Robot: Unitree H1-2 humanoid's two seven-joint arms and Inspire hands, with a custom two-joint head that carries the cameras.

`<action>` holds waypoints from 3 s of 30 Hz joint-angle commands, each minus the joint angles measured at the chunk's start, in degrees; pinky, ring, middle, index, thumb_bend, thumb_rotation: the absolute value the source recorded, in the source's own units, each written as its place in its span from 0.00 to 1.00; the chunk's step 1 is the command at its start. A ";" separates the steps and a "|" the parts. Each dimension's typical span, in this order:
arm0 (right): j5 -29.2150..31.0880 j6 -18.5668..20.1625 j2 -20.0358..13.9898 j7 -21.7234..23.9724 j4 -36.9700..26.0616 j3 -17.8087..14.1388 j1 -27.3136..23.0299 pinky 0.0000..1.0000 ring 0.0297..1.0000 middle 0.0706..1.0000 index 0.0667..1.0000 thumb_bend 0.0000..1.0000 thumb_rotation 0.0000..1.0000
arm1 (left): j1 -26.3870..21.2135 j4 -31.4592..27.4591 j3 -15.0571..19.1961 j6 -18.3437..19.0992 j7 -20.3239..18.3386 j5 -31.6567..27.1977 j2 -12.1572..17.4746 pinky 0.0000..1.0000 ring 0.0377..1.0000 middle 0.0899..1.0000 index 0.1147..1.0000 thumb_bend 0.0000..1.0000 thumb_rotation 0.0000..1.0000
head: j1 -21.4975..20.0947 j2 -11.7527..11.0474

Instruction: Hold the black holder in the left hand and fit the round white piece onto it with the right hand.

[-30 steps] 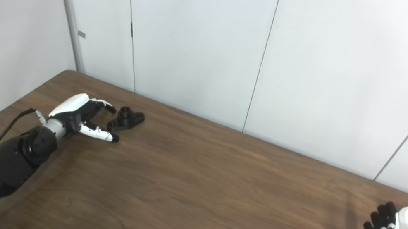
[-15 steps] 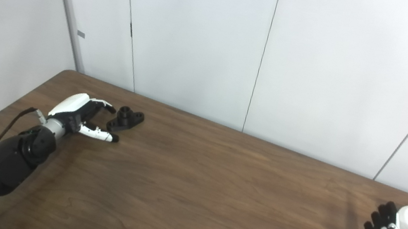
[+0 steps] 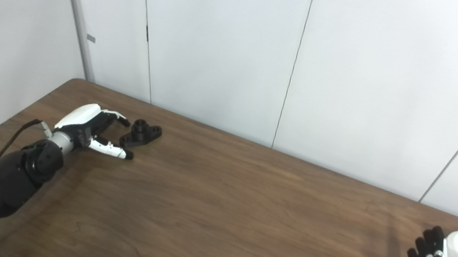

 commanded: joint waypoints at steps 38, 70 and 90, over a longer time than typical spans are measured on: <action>-1.50 -2.47 2.32 -0.49 3.21 0.81 0.13 1.00 1.00 1.00 0.99 0.43 1.00 | -5.23 4.45 -3.93 -2.79 1.51 0.58 -1.62 0.98 0.95 0.86 0.75 0.98 0.28 | -1.53 0.02; -0.02 -4.15 1.83 0.41 4.45 0.48 -0.24 1.00 1.00 1.00 0.99 0.42 1.00 | -5.64 5.55 -6.25 -6.98 6.82 1.81 -1.81 0.97 0.89 0.70 0.42 0.52 0.05 | -0.95 0.52; 0.63 -4.69 1.81 0.52 4.43 0.24 -0.50 1.00 1.00 1.00 1.00 0.44 1.00 | -4.53 1.99 -7.40 -5.97 8.57 5.61 -0.57 1.00 1.00 0.83 0.42 0.52 0.05 | -1.26 0.54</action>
